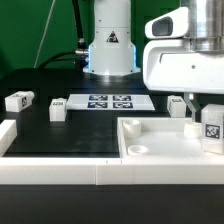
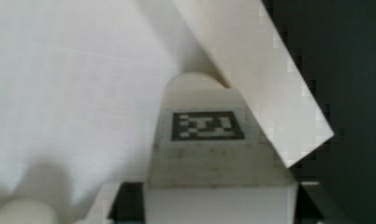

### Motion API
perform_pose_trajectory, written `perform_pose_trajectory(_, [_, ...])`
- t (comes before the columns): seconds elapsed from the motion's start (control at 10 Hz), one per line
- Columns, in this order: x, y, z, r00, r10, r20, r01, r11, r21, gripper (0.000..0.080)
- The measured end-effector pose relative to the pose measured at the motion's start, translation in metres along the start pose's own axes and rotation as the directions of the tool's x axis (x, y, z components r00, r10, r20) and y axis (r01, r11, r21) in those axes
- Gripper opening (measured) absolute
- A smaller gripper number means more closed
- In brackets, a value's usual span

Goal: Assemble one leg

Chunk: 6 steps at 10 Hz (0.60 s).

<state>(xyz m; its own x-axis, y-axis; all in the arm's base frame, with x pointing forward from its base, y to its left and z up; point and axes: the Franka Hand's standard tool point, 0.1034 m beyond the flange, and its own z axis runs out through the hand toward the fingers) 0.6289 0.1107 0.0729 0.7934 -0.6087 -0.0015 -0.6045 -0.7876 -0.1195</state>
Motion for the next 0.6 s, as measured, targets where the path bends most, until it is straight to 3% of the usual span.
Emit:
perform_pose_trajectory(0.2, [-0.0004, 0.0022, 0.0001, 0.976, 0.218, 0.012, -0.218, 0.976, 0.012, 0.0291])
perform_pose_trajectory(0.4, [-0.0021, 0.0032, -0.0002, 0.882, 0.47, 0.02, -0.47, 0.883, 0.005, 0.0291])
perform_pose_trajectory(0.6, [-0.0029, 0.0033, 0.0004, 0.818, 0.574, 0.029, -0.575, 0.818, 0.003, 0.0291])
